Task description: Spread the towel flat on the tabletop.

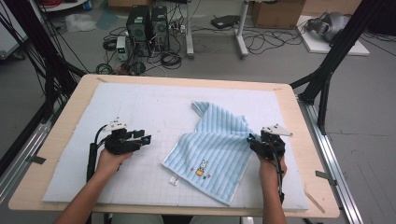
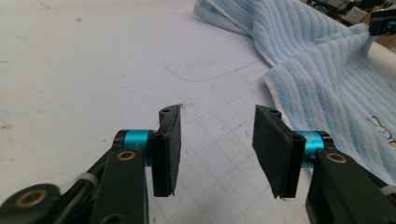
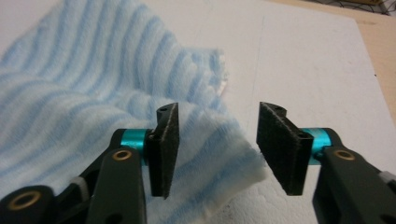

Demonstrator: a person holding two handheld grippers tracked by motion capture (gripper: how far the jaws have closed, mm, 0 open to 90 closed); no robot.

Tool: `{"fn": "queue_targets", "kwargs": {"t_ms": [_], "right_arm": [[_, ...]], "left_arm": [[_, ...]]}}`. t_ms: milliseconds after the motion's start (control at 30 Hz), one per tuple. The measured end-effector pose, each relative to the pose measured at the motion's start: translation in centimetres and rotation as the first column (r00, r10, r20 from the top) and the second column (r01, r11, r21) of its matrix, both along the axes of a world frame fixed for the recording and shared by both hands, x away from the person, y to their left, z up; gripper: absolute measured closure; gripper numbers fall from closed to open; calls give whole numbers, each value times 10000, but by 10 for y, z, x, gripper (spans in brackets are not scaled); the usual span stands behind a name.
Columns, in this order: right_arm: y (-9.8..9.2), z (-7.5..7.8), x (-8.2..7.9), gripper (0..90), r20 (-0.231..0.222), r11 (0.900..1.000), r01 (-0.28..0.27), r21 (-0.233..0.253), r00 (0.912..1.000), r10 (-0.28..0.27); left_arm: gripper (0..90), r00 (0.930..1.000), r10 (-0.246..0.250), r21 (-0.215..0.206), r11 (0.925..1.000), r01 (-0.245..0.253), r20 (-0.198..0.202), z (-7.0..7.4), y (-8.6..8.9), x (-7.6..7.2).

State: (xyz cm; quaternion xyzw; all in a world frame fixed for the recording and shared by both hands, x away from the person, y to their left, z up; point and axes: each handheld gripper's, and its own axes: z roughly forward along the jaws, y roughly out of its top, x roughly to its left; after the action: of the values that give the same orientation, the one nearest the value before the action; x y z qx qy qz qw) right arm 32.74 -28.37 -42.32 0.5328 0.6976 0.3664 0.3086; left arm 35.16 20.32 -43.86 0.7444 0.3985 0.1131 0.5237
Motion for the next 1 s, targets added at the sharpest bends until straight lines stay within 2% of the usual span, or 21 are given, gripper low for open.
{"fn": "queue_targets", "kwargs": {"t_ms": [67,300,400,500,567,633,733,833,1000], "right_arm": [[-1,1,-1,430,173,9999,-43,108,9998,41],[2,-1,0,396,-3,9995,-242,219,9997,242],[2,-1,0,394,-33,9992,-258,297,9997,259],[0,-1,-1,393,26,9979,-286,581,9996,285],[0,-1,-1,391,57,9970,-261,723,9997,258],[-1,-1,-1,389,44,9971,-260,714,9997,257],[-2,-2,-1,389,-26,9965,-222,800,9997,225],[-2,-3,-1,389,-22,9944,-265,1022,9996,268],[1,-4,-1,385,-99,9944,-419,973,9990,431]], "left_arm": [[460,9998,-62,-48,10000,62,-173,2,-5,6],[378,9980,-453,-55,9990,451,-445,4,-39,27],[377,9961,-673,138,9976,682,-577,4,-61,36],[383,9923,-1000,375,9940,1029,-734,5,-80,48],[404,9912,-1003,707,9918,1065,-862,5,-94,55],[409,9889,-1131,786,9896,1208,-965,4,-108,62],[416,9838,-1425,992,9832,1533,-1088,3,-128,69],[416,9816,-1614,1151,9782,1728,-1016,2,-147,70],[441,9739,-2042,1982,9551,2203,-989,-5,-171,68]]}}
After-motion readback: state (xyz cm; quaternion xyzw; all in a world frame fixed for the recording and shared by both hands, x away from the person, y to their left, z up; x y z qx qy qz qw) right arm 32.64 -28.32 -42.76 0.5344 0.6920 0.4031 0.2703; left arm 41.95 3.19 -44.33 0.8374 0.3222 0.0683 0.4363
